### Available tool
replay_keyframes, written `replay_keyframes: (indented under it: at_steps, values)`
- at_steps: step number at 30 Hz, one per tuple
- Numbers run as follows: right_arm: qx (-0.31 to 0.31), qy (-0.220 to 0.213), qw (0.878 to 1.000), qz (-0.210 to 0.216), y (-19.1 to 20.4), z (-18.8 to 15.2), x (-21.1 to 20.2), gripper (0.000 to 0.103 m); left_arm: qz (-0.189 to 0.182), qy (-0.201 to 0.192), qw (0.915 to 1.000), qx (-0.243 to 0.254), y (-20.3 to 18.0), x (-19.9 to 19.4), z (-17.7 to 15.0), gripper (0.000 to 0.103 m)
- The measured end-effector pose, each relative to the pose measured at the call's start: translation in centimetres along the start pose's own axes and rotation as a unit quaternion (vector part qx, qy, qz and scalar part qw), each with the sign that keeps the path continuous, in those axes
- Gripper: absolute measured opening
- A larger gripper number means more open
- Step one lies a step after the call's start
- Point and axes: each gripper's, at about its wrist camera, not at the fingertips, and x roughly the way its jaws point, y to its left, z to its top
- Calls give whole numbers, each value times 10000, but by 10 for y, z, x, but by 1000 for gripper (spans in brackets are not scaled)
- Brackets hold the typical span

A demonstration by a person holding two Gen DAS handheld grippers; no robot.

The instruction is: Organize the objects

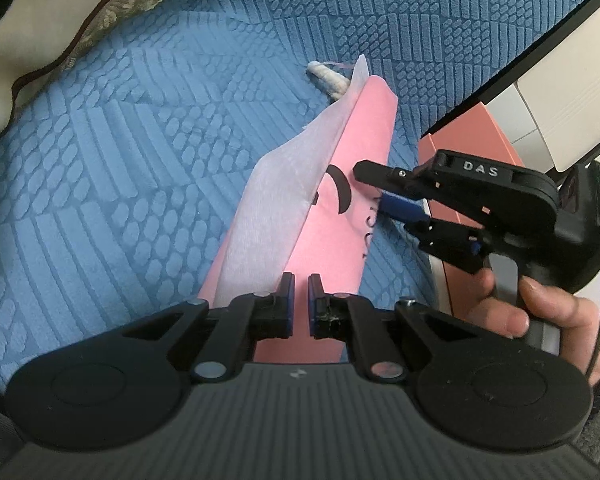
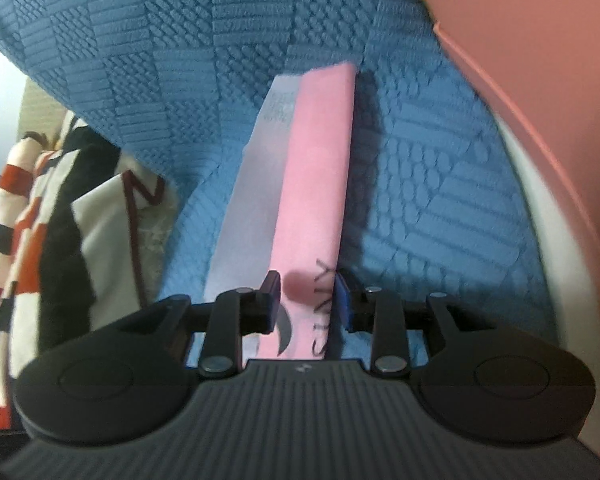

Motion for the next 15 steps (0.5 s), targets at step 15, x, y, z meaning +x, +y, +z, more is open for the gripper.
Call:
replay_keyframes:
  at_steps: [15]
  values:
    - [-405, 422, 9983, 83, 29, -24, 5, 10, -71, -188, 9993, 301, -12, -16, 0, 10]
